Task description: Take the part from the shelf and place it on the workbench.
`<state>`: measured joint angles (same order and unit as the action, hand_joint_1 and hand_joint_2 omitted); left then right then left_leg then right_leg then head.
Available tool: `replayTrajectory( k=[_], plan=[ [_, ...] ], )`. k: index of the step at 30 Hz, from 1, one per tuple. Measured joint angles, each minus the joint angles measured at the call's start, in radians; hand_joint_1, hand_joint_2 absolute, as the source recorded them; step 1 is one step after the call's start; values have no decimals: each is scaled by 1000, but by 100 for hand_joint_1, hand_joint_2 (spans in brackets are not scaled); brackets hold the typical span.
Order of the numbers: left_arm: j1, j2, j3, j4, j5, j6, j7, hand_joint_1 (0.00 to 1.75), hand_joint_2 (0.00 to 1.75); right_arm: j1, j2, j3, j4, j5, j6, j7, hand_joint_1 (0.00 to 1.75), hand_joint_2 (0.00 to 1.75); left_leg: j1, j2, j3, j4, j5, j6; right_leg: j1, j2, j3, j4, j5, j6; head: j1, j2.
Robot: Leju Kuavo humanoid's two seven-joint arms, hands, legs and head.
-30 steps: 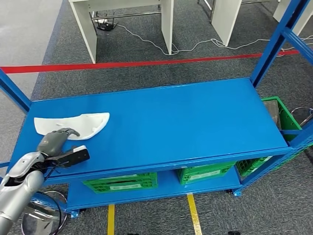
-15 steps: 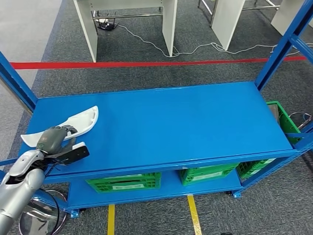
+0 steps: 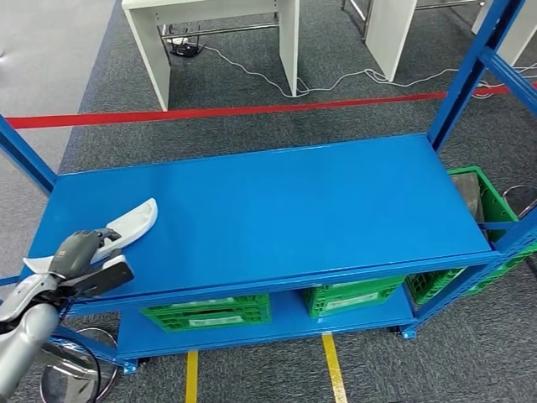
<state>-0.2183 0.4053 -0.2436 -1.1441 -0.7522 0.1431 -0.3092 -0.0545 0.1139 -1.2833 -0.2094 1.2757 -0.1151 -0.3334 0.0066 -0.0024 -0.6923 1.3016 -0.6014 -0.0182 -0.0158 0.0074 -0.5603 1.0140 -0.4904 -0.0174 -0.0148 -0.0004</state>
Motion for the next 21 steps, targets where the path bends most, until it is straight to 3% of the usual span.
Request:
replayTrajectory(
  k=[1,2,4,5,8,10,11,13,15,16,17,19,21],
  plan=[
    [18,-12,12,-19,19,33,-29,175,175,0,1,0,0,2,0,0,0,175,0,0,4,-9,17,3,1,0,1,0,-1,0,0,0],
    [33,-28,24,-43,39,66,-57,175,175,0,2,0,0,4,1,0,0,175,0,0,25,-57,51,7,2,0,3,0,-2,0,0,0],
    [56,-64,45,-94,77,127,-102,175,175,-4,5,2,0,7,1,0,0,175,-2,0,84,-190,118,19,6,0,4,1,-4,3,1,0],
    [62,-84,55,-120,93,159,-119,175,175,-6,7,4,0,9,1,0,0,175,-3,0,105,-240,134,23,8,0,2,3,-5,7,0,0],
    [67,-150,80,-190,147,236,-153,175,175,-9,10,11,0,18,1,0,0,175,-5,-1,114,-278,133,31,11,-2,-7,2,-4,22,2,0],
    [61,-188,91,-227,181,255,-161,175,175,-10,10,15,0,21,0,0,0,175,0,-1,115,-285,137,40,11,-3,-19,22,-21,32,3,0],
    [55,-204,95,-242,192,258,-163,175,175,-12,10,16,0,23,0,0,0,175,2,-1,116,-288,139,45,11,-3,-37,58,-43,37,5,0],
    [46,-229,102,-262,202,261,-164,175,175,-12,11,17,0,24,0,0,0,175,2,0,116,-289,139,51,9,-3,-99,186,-102,43,8,0],
    [45,-245,106,-272,212,261,-168,175,175,-11,11,18,1,25,1,0,0,175,1,1,117,-289,138,51,8,-3,-152,286,-128,47,8,0],
    [45,-251,108,-275,222,260,-174,175,175,-11,12,18,1,25,1,0,0,175,1,1,117,-288,138,51,7,-3,-154,284,-112,48,8,0],
    [44,-258,111,-279,238,260,-182,175,175,-11,12,19,1,26,0,0,0,175,1,1,119,-288,138,51,6,-4,-137,241,-79,47,8,0],
    [36,-277,117,-294,285,260,-201,175,175,-12,12,20,1,29,0,0,0,175,-1,-1,119,-285,135,47,6,-5,-71,101,-10,43,8,0],
    [16,-302,122,-317,337,260,-212,175,175,-14,12,24,1,35,-1,0,0,175,-4,-3,114,-280,134,39,7,-5,-29,16,12,38,7,0]
  ],
)
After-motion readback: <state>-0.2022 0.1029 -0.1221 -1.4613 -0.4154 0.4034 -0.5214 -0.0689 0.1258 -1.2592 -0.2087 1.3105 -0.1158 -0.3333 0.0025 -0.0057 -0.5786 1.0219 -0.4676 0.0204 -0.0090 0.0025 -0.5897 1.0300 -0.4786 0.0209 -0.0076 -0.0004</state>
